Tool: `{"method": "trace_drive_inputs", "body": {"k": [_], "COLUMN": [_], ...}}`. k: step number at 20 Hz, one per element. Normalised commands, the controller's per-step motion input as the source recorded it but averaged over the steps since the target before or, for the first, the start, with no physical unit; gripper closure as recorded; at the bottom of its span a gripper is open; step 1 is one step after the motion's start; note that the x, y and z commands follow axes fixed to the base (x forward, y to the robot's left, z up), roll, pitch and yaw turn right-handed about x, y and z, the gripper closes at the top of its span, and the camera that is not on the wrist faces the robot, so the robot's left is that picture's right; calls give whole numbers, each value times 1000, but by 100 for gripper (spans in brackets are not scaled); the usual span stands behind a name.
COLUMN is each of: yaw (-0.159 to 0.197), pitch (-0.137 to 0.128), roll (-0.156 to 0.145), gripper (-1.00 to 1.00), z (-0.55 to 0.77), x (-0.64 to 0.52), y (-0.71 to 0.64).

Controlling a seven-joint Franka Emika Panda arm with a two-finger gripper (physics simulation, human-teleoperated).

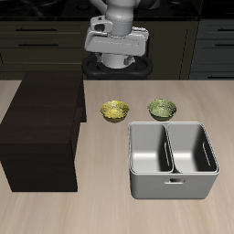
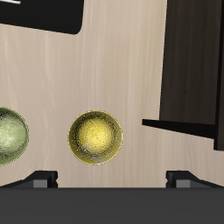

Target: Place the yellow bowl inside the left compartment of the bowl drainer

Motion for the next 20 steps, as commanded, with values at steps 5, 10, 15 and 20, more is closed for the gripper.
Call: {"method": "trace_drive_inputs", "body": {"k": [5, 10, 15, 20], "yaw": [1, 13, -7, -31], "pitch": [51, 25, 13, 61], "roll": [7, 8, 0, 9], "gripper": [-100, -100, -100, -100], "z": [-397, -292, -326, -393], "x": [82, 33, -17, 43], "y": [182, 95, 93, 41]}}
